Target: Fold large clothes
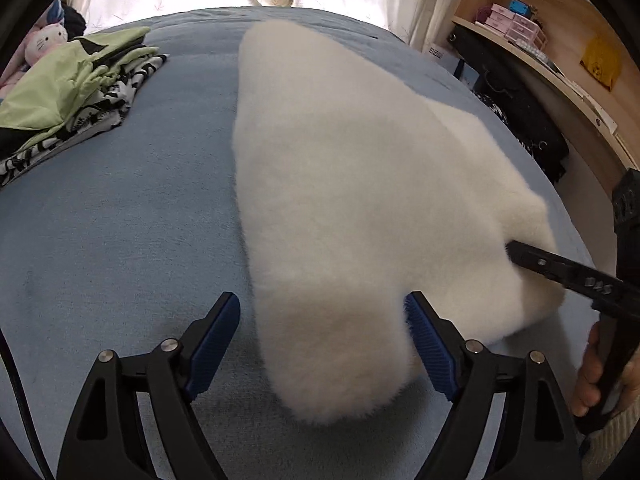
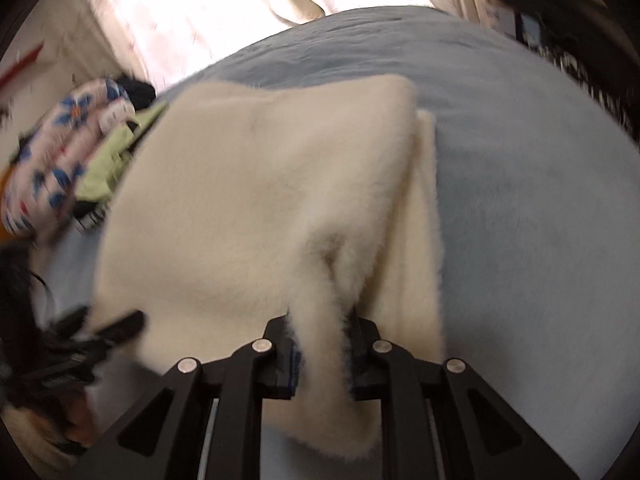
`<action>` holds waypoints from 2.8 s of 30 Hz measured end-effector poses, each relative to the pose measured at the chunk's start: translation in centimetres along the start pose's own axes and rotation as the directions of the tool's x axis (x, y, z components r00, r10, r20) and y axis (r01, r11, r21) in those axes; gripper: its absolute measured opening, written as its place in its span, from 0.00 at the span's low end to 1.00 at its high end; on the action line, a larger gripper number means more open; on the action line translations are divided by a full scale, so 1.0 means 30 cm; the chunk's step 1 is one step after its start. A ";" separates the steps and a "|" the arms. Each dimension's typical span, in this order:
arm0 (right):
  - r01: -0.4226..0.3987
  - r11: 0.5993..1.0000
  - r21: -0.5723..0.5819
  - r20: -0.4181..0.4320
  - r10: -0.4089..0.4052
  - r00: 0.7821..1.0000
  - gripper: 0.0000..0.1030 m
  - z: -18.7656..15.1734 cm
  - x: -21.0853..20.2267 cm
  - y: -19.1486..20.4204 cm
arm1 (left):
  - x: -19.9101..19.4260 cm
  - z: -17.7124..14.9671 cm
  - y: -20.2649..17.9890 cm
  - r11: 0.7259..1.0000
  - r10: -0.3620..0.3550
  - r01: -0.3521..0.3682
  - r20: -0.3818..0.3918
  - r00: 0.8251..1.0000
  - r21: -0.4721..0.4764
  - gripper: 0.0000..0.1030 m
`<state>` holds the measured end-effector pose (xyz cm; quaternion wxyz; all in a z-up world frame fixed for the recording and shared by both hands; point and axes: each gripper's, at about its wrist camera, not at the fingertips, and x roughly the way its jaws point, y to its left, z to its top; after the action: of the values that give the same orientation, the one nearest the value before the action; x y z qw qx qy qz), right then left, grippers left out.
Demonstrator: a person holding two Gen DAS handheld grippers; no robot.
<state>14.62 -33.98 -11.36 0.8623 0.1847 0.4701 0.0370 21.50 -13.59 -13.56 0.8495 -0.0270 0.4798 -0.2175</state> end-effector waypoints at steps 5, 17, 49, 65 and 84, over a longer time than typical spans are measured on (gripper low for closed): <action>-0.061 0.996 0.064 0.000 0.061 0.998 0.43 0.047 -0.077 -0.042 | -0.046 0.036 0.004 0.998 -0.047 0.048 -0.037 0.998 0.030 0.81; 0.016 0.990 0.138 -0.087 -0.004 0.996 0.65 0.286 0.100 -0.058 | -0.053 0.316 0.142 0.999 0.003 -0.001 0.042 0.999 -0.042 0.81; 0.041 0.988 0.149 -0.102 -0.026 0.994 0.14 0.301 0.102 -0.154 | 0.081 0.408 0.086 0.994 -0.088 0.087 0.013 0.996 0.072 0.50; 0.101 0.992 0.077 0.011 -0.102 0.995 0.41 0.523 0.214 0.027 | 0.206 0.622 -0.113 0.997 0.070 -0.067 0.079 0.994 -0.037 0.49; 0.208 0.971 0.116 0.120 -0.222 0.968 0.03 0.462 0.097 -0.164 | 0.204 0.570 0.047 0.983 0.139 -0.123 0.116 0.984 -0.138 0.56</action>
<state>27.12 -41.79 -8.63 0.8797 0.1788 0.4306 -0.0932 38.85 -17.51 -9.62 0.8868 -0.0640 0.4397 -0.1273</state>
